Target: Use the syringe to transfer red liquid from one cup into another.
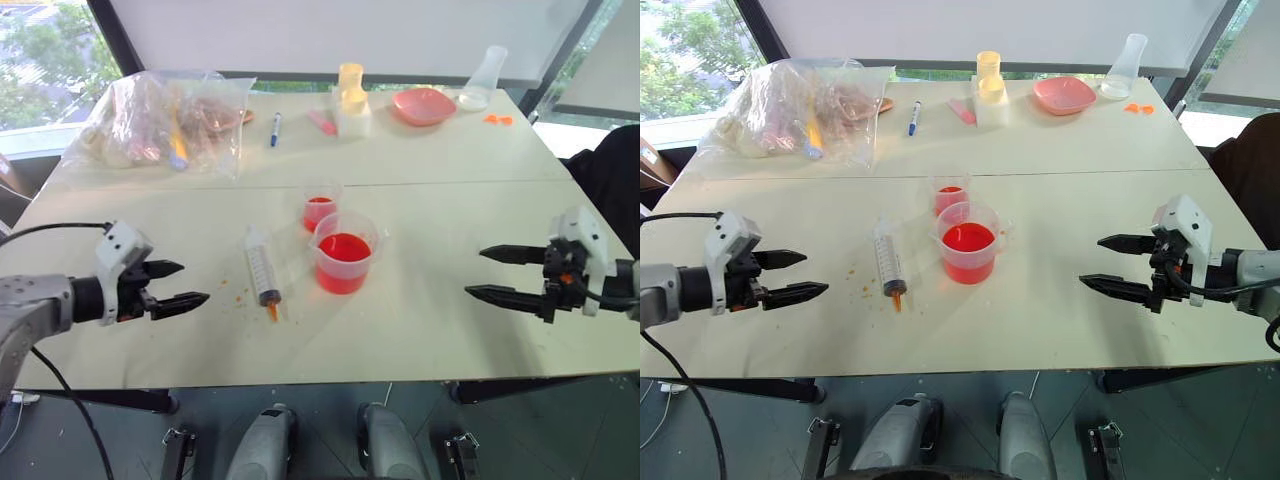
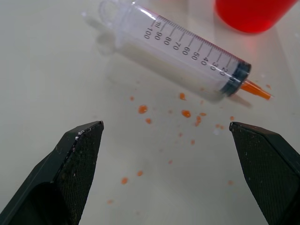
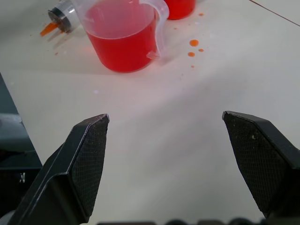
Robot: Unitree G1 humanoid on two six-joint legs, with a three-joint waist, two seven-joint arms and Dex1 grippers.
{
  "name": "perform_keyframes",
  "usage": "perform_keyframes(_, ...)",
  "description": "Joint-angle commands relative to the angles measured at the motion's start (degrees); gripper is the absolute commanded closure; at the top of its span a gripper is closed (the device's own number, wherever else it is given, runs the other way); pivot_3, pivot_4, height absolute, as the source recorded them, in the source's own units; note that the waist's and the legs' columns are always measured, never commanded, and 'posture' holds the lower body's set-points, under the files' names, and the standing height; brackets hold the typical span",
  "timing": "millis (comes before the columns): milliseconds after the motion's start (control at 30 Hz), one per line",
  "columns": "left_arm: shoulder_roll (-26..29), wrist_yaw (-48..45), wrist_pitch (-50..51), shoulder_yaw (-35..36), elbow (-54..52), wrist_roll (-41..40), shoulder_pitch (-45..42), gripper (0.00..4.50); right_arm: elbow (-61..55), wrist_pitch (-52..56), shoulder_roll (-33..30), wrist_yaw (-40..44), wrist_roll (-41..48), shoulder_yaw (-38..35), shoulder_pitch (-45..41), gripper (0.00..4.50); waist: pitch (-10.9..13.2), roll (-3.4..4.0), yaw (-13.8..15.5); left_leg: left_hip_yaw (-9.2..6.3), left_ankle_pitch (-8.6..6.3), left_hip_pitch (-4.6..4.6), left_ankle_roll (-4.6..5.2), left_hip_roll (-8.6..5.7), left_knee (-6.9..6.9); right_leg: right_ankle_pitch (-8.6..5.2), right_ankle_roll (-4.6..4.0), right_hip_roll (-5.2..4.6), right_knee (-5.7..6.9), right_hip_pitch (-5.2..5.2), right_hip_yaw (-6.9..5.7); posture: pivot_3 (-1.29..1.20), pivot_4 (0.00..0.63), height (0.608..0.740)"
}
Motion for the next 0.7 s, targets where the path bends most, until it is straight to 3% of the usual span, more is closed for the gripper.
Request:
perform_keyframes(33, 0.32, -0.80, -1.64, 0.15, 0.22, 0.90, -1.34, 0.04, -1.78, -0.69, 0.41, -0.46, 0.22, -0.55, -0.65, 0.43, 0.00, -0.01, 0.08, 0.00, 0.00, -0.01, 0.00, -0.01, 0.00, 0.00, 0.00, -0.01, -0.01, 0.00, 0.00, 0.00, 0.150, 0.740)
perform_keyframes(467, -0.63, -3.72, -2.95, 0.15, -4.03, -0.04, 0.59, 0.04, -2.53, -1.37, 2.33, -1.53, -0.32, -0.12, -0.04, 0.43, 0.01, 0.00, 0.14, -0.01, 0.00, -0.05, 0.00, -0.05, -0.01, 0.00, 0.01, -0.12, -0.03, -0.04, -0.03, 0.00, 0.150, 0.740)
perform_keyframes(700, -1.75, 3.05, 0.27, -0.57, -3.61, 1.44, -2.94, 0.04, -2.87, -1.63, 2.79, -1.70, -0.46, 0.47, -0.36, 0.43, 0.02, -0.02, 0.17, -0.01, 0.00, -0.06, 0.00, -0.06, 0.00, 0.00, 0.01, -0.12, -0.03, -0.04, -0.03, 0.00, 0.150, 0.740)
